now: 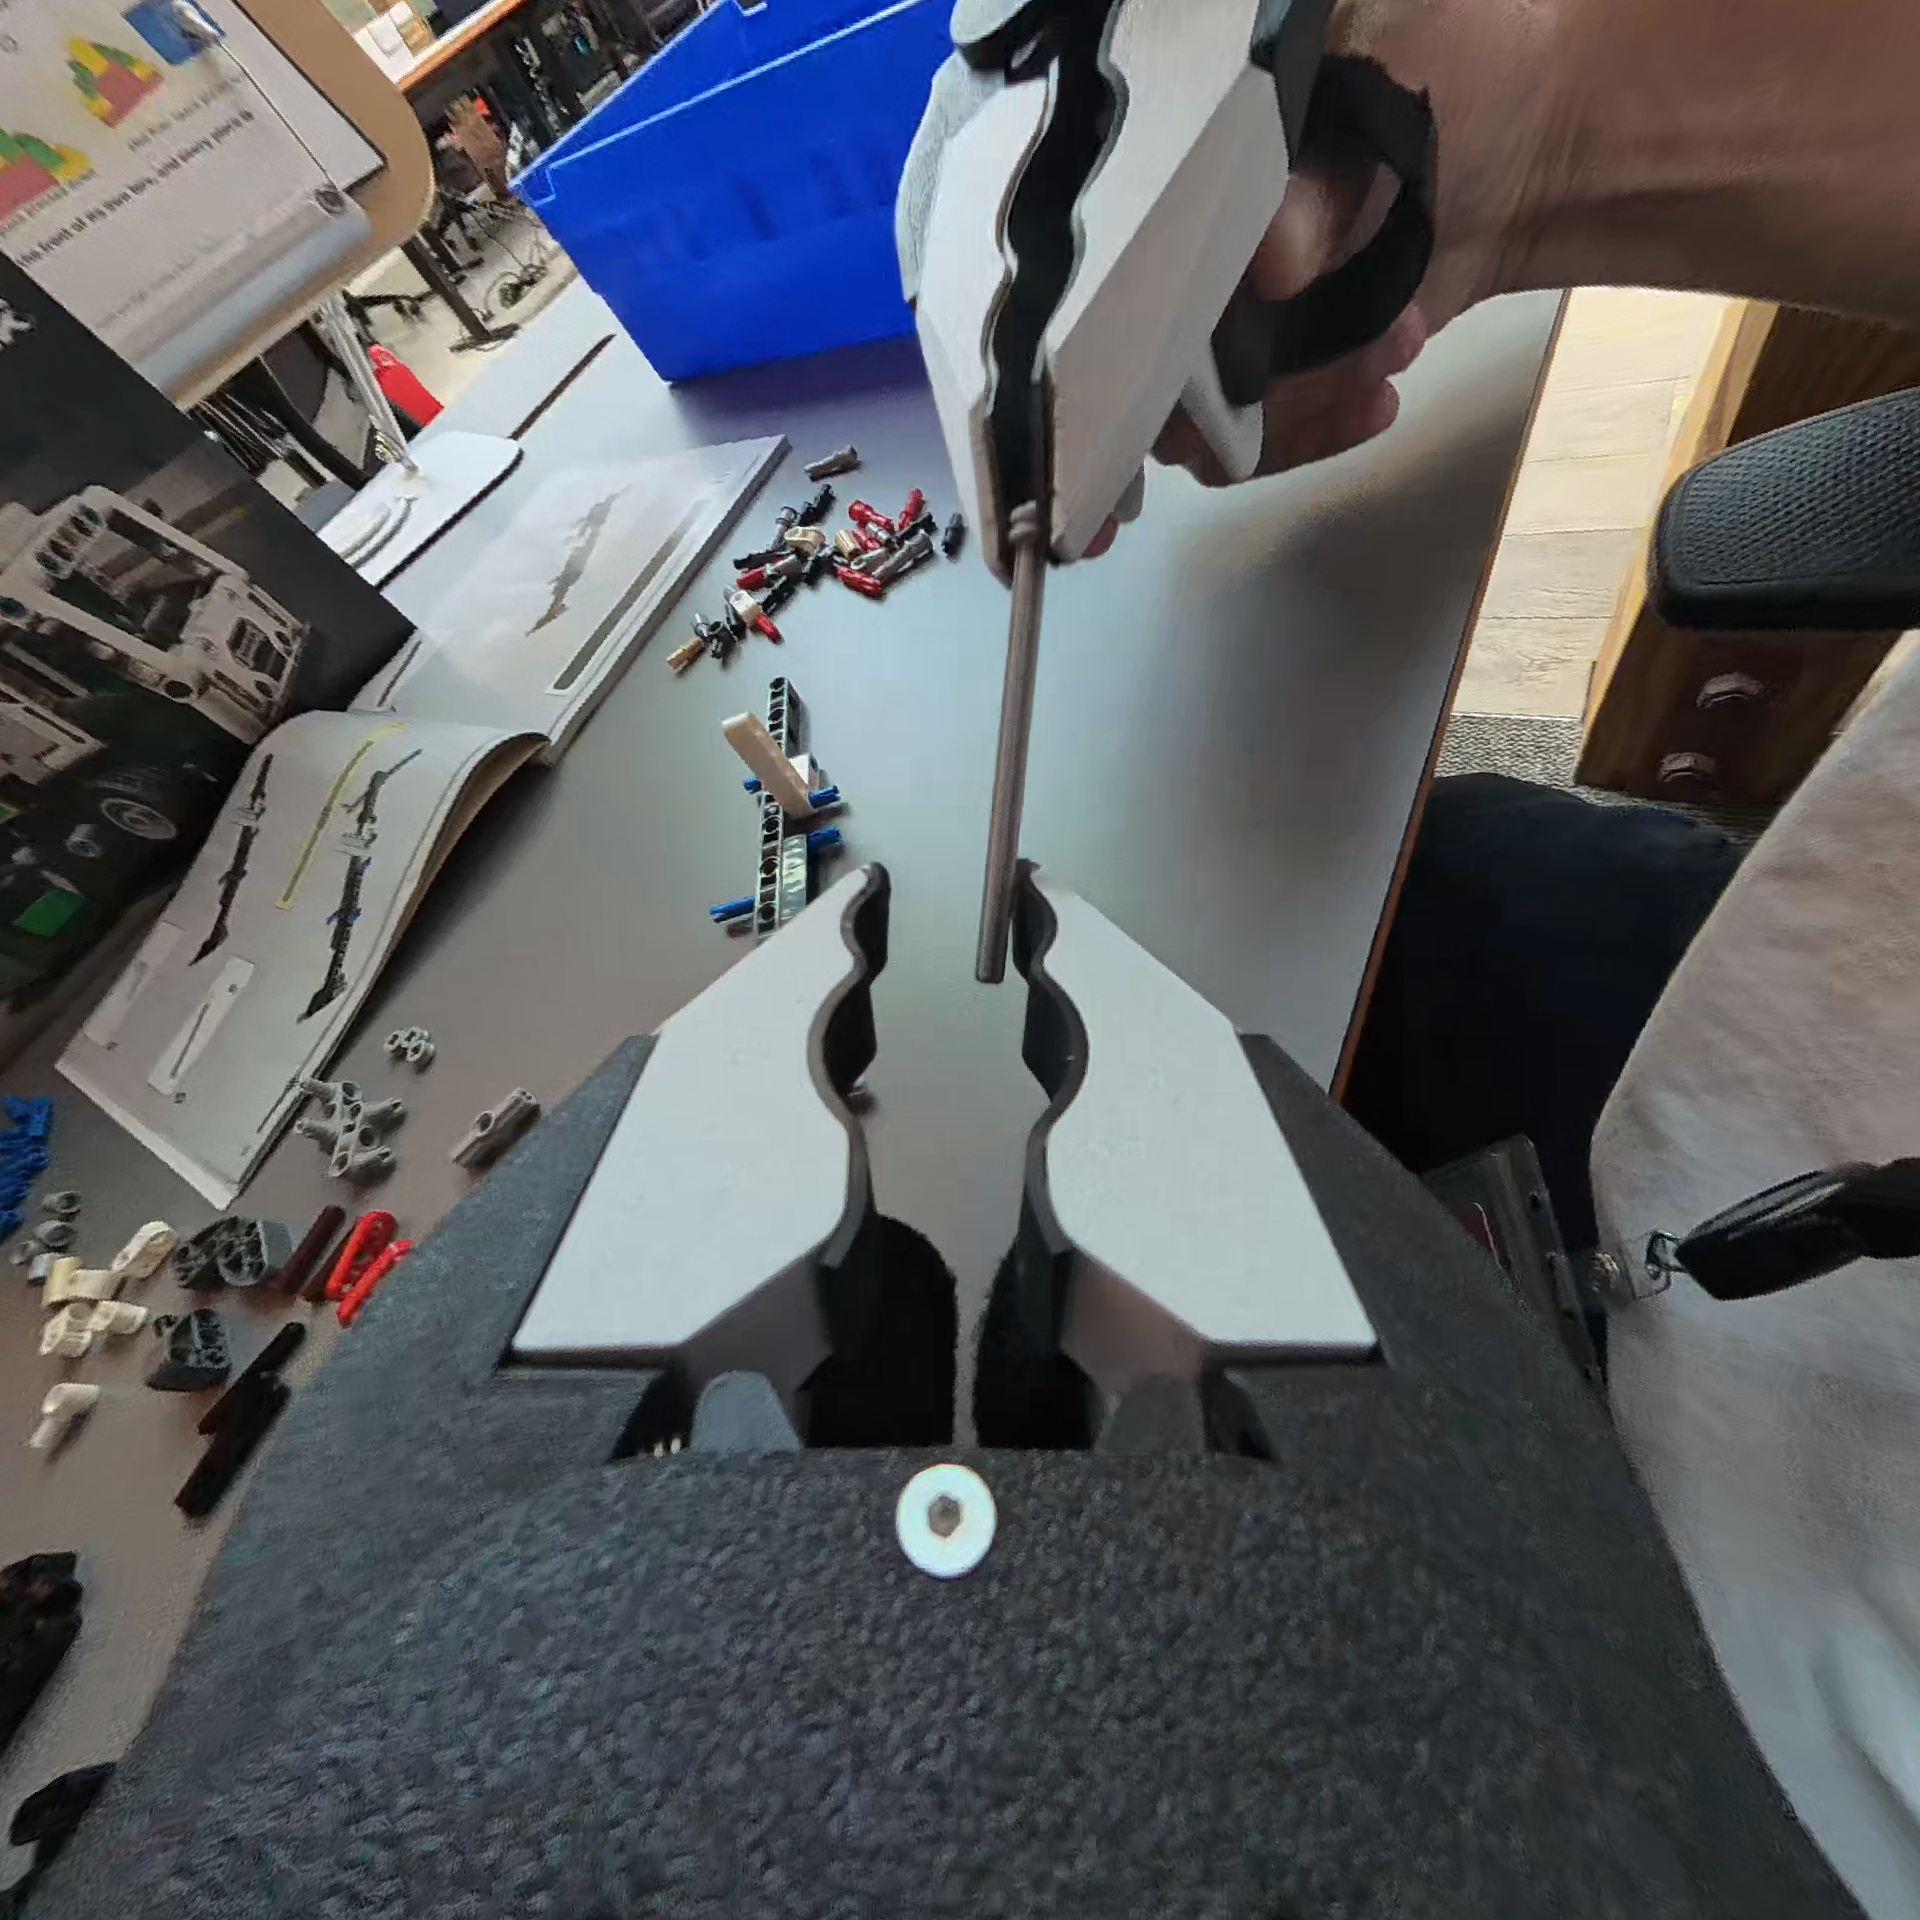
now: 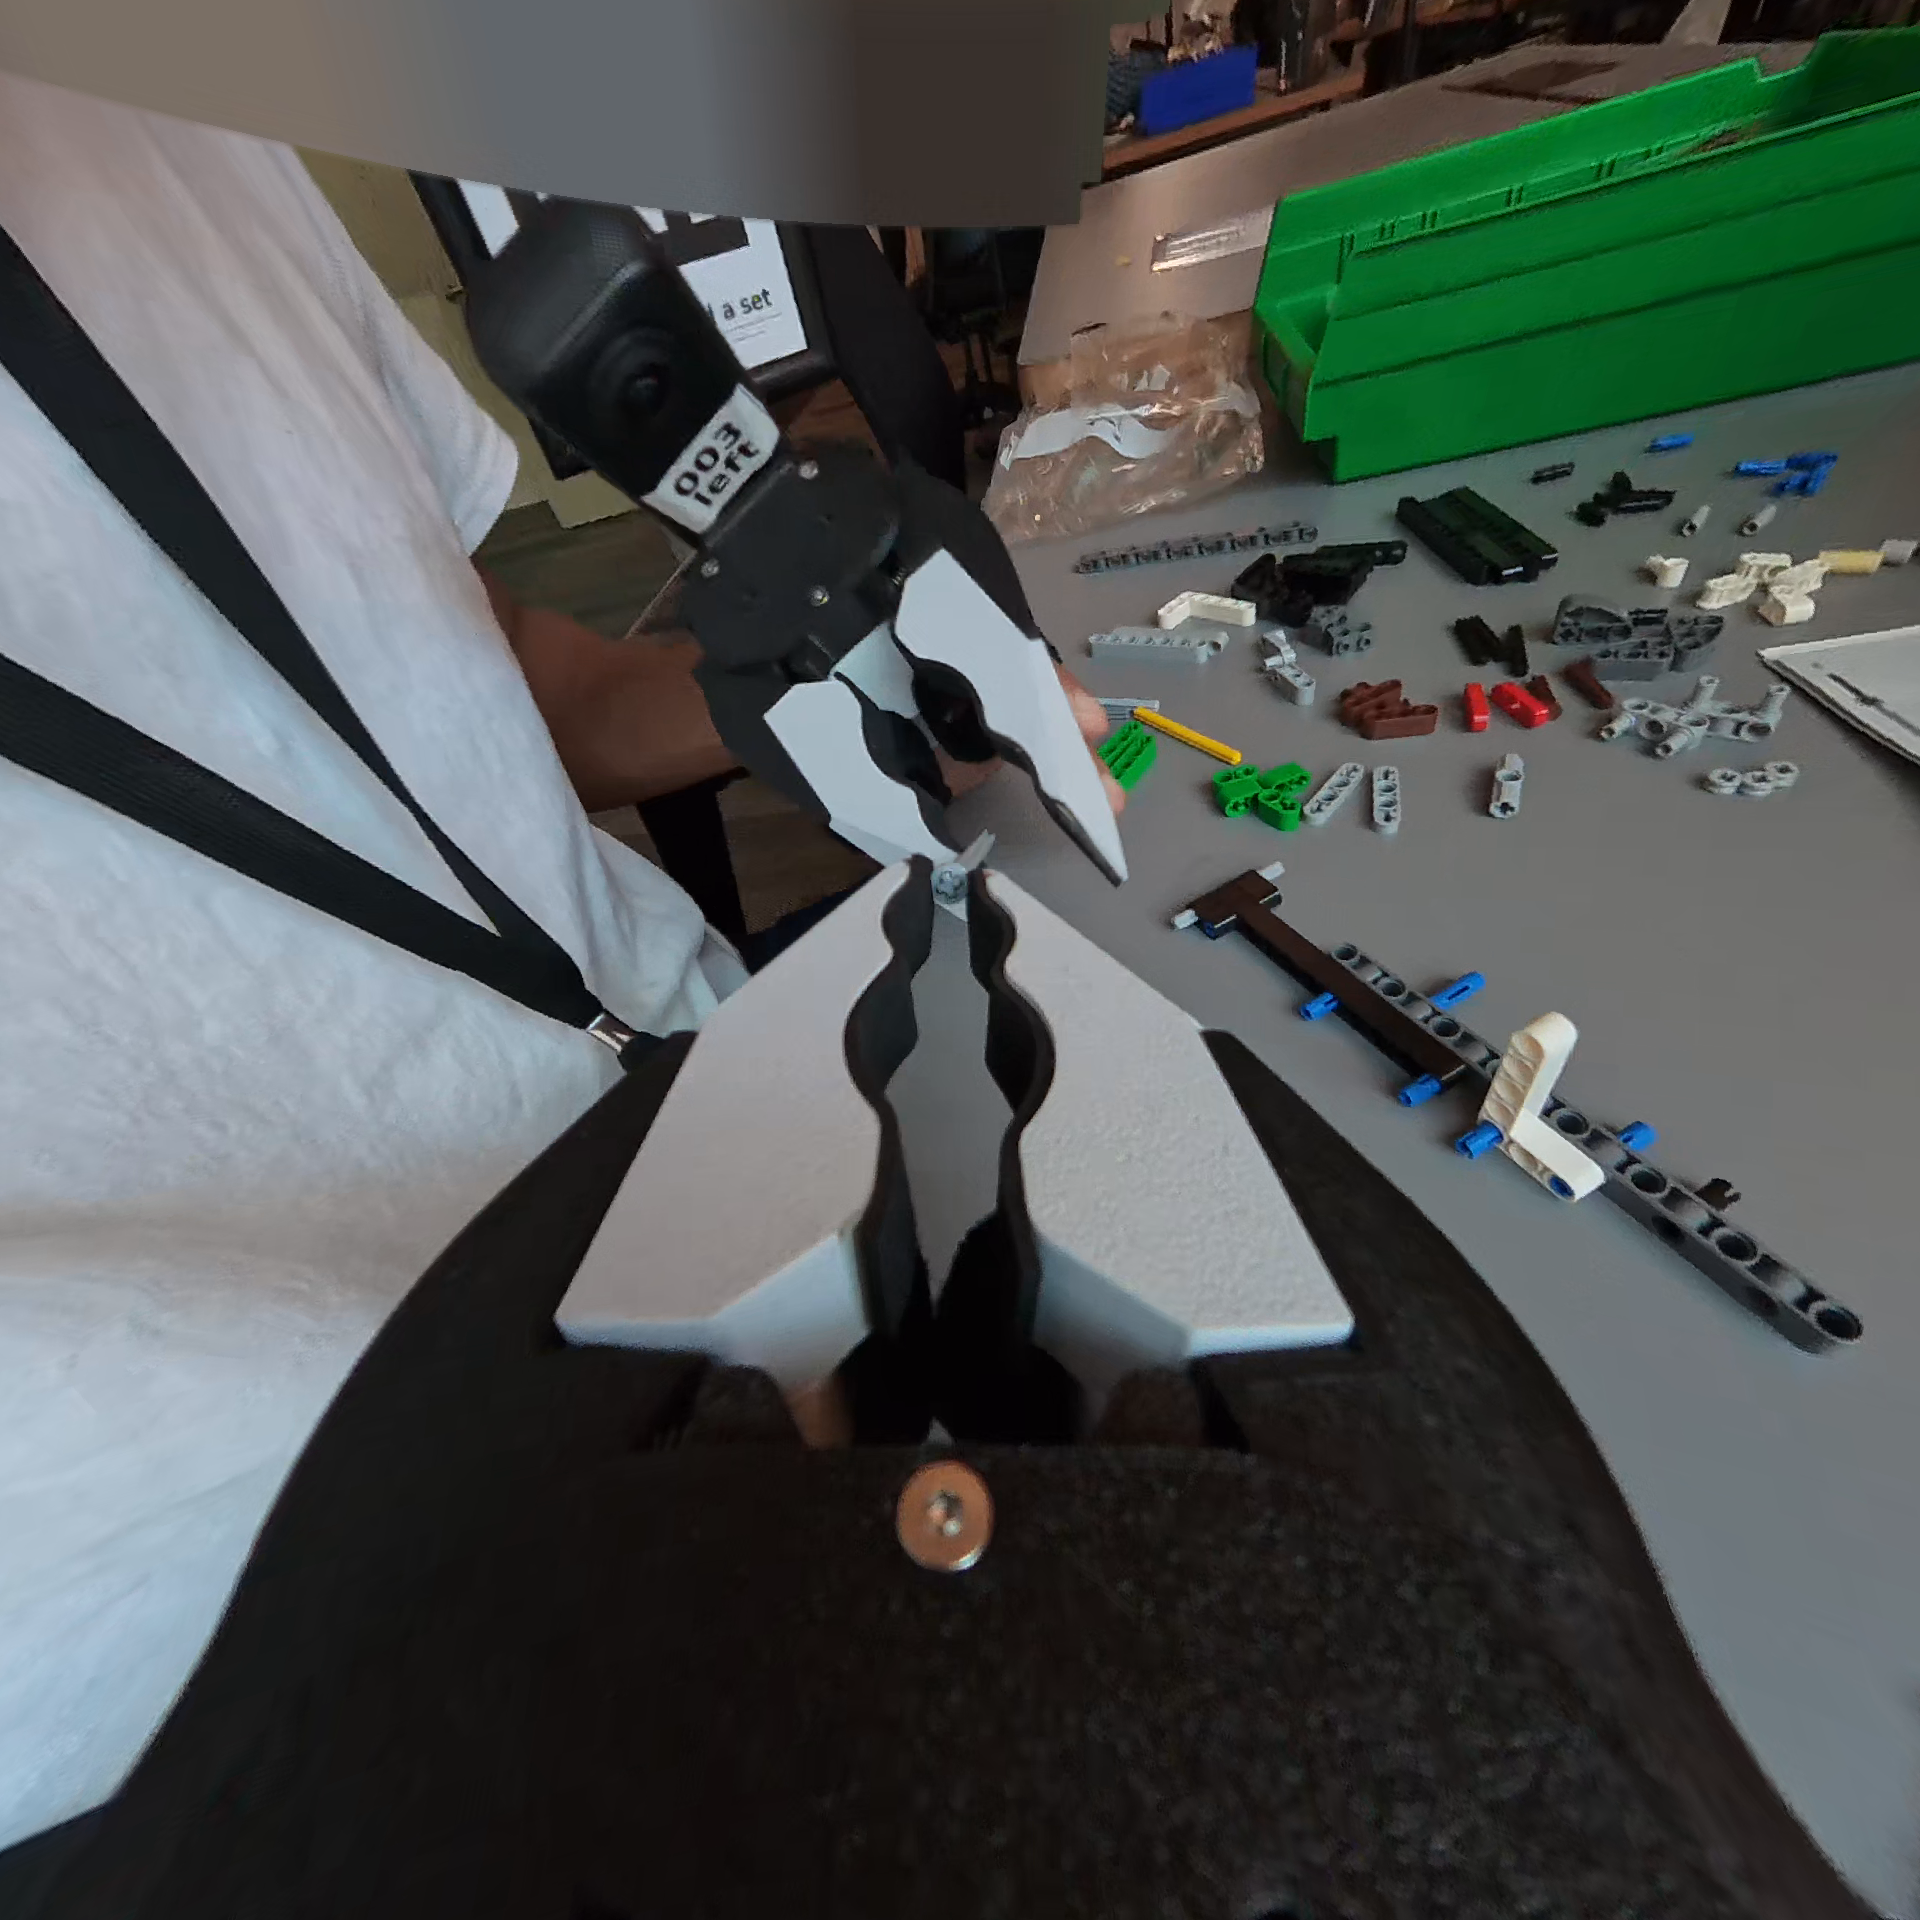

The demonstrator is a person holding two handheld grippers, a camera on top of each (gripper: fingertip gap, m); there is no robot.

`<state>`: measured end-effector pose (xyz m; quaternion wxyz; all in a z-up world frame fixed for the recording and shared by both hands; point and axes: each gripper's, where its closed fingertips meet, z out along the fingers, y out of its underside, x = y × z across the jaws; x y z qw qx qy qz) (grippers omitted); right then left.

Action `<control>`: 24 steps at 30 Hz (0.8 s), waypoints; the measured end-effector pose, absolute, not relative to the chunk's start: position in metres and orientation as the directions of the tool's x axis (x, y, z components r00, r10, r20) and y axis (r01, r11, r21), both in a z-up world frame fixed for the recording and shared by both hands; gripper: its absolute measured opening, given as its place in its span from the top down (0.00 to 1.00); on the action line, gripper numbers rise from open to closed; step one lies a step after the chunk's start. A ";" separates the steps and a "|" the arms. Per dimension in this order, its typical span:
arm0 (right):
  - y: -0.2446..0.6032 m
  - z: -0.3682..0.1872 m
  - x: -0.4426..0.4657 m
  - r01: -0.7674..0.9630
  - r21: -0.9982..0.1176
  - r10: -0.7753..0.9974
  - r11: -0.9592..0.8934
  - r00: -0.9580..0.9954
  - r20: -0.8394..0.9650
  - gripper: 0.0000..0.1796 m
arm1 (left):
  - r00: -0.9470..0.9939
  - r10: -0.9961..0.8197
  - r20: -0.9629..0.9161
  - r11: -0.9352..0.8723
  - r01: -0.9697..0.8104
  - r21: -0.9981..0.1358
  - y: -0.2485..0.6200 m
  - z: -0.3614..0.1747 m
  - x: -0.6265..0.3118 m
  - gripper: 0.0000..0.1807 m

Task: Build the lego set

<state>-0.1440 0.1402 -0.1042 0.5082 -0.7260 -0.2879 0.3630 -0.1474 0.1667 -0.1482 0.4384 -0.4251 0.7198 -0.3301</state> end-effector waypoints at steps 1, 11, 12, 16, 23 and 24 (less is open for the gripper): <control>0.139 -0.104 -0.144 0.058 -0.945 0.791 -0.321 0.566 -0.233 0.97 | -0.266 -0.901 -0.342 0.417 -0.317 -0.852 0.165 -0.148 -0.148 0.89; 0.141 -0.129 -0.153 0.258 -0.907 0.783 -0.333 0.612 -0.113 0.97 | -0.396 -0.878 -0.270 0.433 -0.413 -0.801 0.150 -0.170 -0.153 0.98; 0.142 -0.129 -0.154 0.265 -0.906 0.782 -0.331 0.614 -0.106 0.97 | -0.405 -0.879 -0.250 0.423 -0.422 -0.802 0.150 -0.171 -0.153 0.98; 0.145 -0.131 -0.155 0.240 -0.911 0.776 -0.336 0.618 -0.123 0.97 | -0.421 -0.882 -0.212 0.408 -0.457 -0.791 0.150 -0.175 -0.154 0.98; 0.143 -0.144 -0.155 0.223 -0.901 0.776 -0.373 0.607 -0.171 0.97 | -0.457 -0.867 -0.198 0.440 -0.515 -0.736 0.147 -0.189 -0.155 0.99; 0.143 -0.145 -0.155 0.227 -0.898 0.775 -0.377 0.608 -0.171 0.97 | -0.460 -0.867 -0.191 0.437 -0.521 -0.733 0.147 -0.190 -0.156 0.99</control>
